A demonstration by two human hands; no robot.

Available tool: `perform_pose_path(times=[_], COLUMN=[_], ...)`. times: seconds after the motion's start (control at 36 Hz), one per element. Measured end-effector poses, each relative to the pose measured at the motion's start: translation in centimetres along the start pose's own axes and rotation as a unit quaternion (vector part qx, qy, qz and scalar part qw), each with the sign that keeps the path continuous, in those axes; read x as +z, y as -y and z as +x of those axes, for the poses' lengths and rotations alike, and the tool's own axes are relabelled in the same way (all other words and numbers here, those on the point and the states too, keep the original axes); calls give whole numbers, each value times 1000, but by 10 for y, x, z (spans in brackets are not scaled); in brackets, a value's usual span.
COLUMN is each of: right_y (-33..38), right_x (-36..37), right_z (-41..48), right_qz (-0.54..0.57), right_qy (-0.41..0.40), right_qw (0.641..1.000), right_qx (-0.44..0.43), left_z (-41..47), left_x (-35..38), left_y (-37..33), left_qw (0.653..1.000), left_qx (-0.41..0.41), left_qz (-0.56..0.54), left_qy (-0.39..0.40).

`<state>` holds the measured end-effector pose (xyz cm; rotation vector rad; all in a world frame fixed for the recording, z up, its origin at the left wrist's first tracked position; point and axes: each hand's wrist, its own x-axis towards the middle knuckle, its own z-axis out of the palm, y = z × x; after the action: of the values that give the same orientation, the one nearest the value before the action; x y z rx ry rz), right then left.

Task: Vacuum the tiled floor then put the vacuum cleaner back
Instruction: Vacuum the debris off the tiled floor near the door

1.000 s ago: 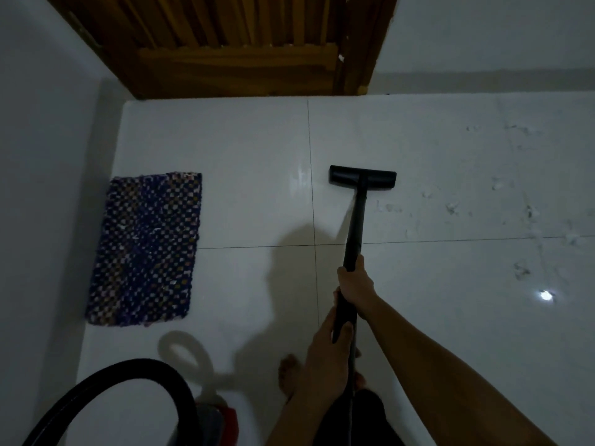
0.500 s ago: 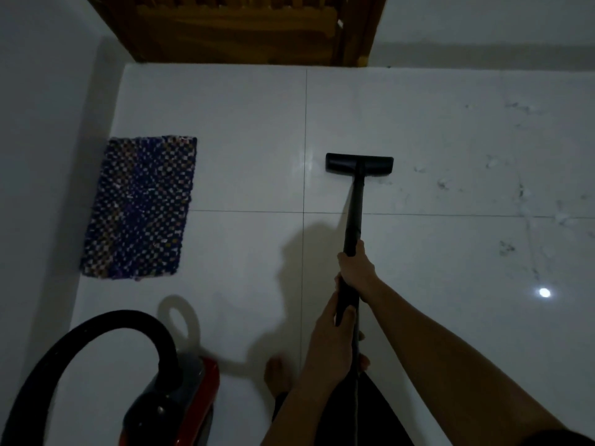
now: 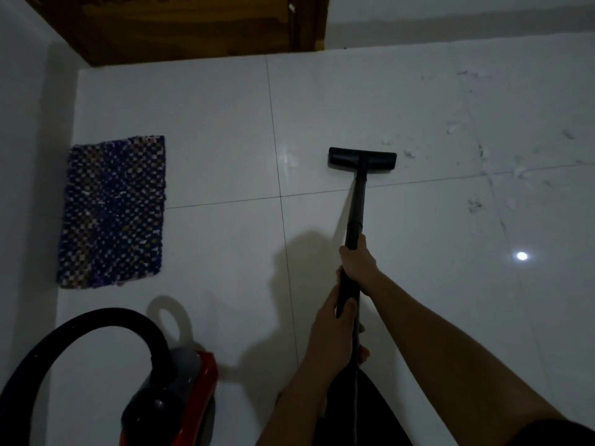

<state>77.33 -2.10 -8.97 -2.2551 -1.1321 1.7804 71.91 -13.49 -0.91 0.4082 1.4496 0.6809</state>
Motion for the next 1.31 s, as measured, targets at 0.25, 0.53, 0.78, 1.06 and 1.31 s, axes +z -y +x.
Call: perform_pose_path(times=[0.25,0.53,0.78,1.06,1.31], right_y=[-37,-88,-136,-170,-180], right_x=[26,34,21,-18,-37], right_z=[-39,-74,-88,-98,-93], right_qz=[15,51,41,45,166], right_qy=[14,9,12,19,83], right_qw=[1000,999,999,998,982], right_qx=[18,16,24,31,33], left_z=[-40,-85,-107,-118,-118], left_x=[-14,-11,16,62,81], left_y=[36,78,111,122,117], left_qw=[1000,1000,999,998,997], left_qx=[-13,-10,-25,-48,-63], left_qz=[3,26,41,45,43], left_qy=[2,11,7,-7,-26])
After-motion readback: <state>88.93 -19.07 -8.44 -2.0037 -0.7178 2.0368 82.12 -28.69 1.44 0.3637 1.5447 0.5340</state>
